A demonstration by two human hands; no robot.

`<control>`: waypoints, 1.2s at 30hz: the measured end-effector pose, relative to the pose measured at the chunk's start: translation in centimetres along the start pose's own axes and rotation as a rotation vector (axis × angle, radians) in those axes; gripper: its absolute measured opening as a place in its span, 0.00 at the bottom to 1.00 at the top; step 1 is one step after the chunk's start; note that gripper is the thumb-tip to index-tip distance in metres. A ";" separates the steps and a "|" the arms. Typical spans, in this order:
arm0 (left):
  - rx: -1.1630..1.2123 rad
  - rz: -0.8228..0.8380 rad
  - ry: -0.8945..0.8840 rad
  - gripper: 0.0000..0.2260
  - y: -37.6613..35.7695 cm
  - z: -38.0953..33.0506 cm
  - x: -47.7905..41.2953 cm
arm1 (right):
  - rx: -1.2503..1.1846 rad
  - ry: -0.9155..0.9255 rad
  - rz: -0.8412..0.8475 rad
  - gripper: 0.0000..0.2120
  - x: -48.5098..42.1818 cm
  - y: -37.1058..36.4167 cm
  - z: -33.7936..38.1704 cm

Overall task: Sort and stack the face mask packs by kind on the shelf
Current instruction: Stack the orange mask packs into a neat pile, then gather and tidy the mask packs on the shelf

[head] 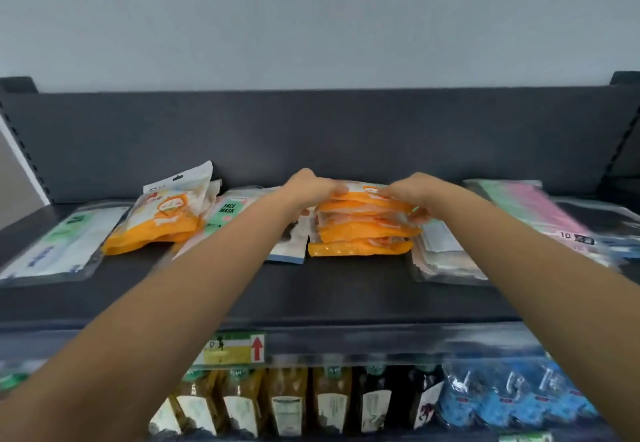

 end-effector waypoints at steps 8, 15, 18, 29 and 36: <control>-0.091 -0.228 -0.016 0.23 10.2 2.3 1.9 | 0.245 0.365 -0.427 0.24 2.1 3.2 7.3; -0.360 -0.184 0.271 0.23 14.6 9.7 4.8 | 0.195 0.489 0.060 0.09 6.0 -9.1 14.0; -0.463 -0.188 0.268 0.24 15.1 10.6 5.4 | 0.345 0.406 0.196 0.08 6.2 -14.3 14.0; -0.246 -0.037 0.211 0.26 15.6 12.8 2.8 | 0.208 0.272 0.114 0.12 7.4 -14.7 13.7; 0.003 0.026 0.096 0.25 15.9 9.0 3.4 | -0.057 0.178 -0.020 0.09 8.9 -11.6 13.7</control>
Point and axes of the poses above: each hand's wrist, its own x-axis away from the middle knuckle, its own y-axis out of the back of the hand, z = x × y, the point moved 10 cm from there along -x, towards the middle knuckle, and after that the axes turned 6 degrees about x, right-handed, at the moved point
